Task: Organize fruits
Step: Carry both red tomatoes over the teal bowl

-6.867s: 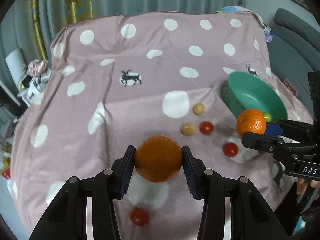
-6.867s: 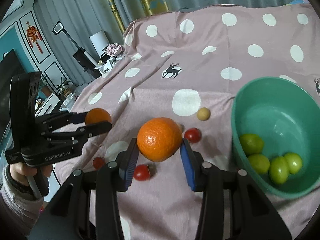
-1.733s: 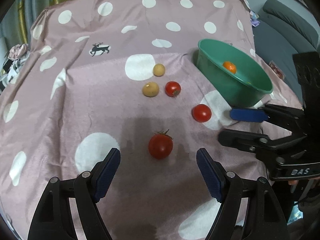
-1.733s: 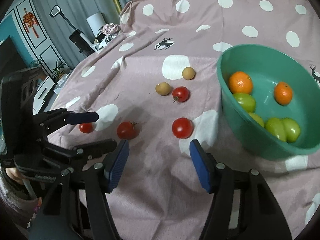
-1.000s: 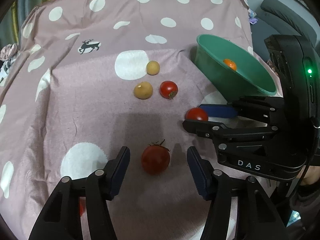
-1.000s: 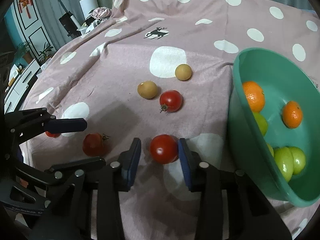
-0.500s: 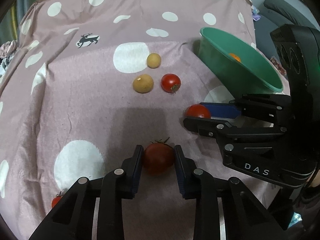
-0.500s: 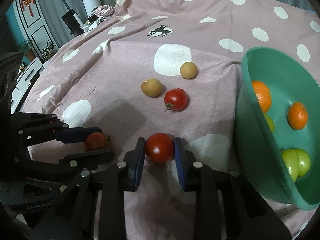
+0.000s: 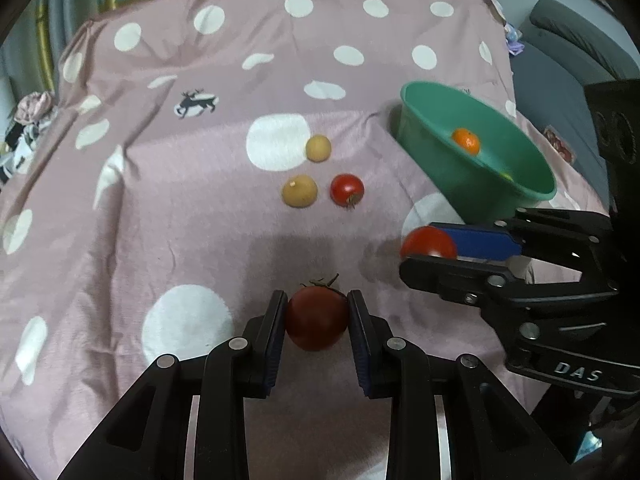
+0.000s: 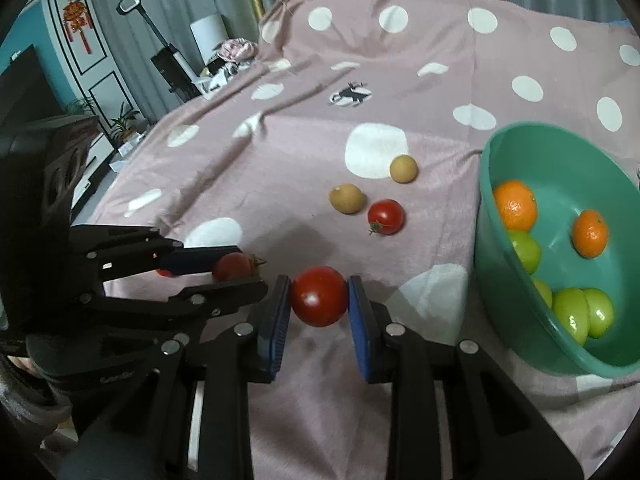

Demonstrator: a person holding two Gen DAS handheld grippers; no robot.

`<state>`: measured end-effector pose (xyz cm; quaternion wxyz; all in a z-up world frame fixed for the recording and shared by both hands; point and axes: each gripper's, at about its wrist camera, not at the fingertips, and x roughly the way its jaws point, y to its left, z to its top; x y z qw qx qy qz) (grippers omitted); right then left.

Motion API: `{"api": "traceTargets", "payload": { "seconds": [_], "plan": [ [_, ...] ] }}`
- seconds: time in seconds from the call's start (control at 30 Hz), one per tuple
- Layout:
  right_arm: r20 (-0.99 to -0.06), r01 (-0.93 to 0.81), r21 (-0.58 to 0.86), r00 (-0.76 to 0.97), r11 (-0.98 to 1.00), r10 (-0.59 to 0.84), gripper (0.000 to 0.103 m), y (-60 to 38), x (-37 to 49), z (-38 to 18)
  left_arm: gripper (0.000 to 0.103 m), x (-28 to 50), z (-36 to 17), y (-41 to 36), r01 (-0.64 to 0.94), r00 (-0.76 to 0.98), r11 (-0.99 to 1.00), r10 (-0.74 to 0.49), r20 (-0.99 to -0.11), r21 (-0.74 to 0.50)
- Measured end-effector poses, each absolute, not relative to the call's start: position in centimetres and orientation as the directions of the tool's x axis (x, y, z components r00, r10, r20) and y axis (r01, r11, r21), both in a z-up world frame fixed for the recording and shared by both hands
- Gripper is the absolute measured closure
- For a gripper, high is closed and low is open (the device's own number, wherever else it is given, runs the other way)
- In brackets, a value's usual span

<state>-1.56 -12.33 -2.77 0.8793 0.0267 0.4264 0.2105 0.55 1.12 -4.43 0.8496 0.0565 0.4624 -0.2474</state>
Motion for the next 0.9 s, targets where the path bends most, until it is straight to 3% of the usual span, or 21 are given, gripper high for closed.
{"api": "traceTargets", "payload": {
  "seconds": [0.33, 0.9],
  "plan": [
    [-0.677, -0.33, 0.248, 0.614, 0.911, 0.406, 0.074, -14.8, -3.2, 0.1, 0.073, 0.3, -2.1, 0.0, 0.487, 0.489, 0.867, -0.368, -0.791, -0.103],
    [-0.615, -0.15, 0.29, 0.728, 0.945, 0.304, 0.074, -22.8, -4.7, 1.5, 0.073, 0.7, 0.5, -4.9, 0.575, 0.511, 0.815, -0.427, -0.746, -0.073]
  ]
}}
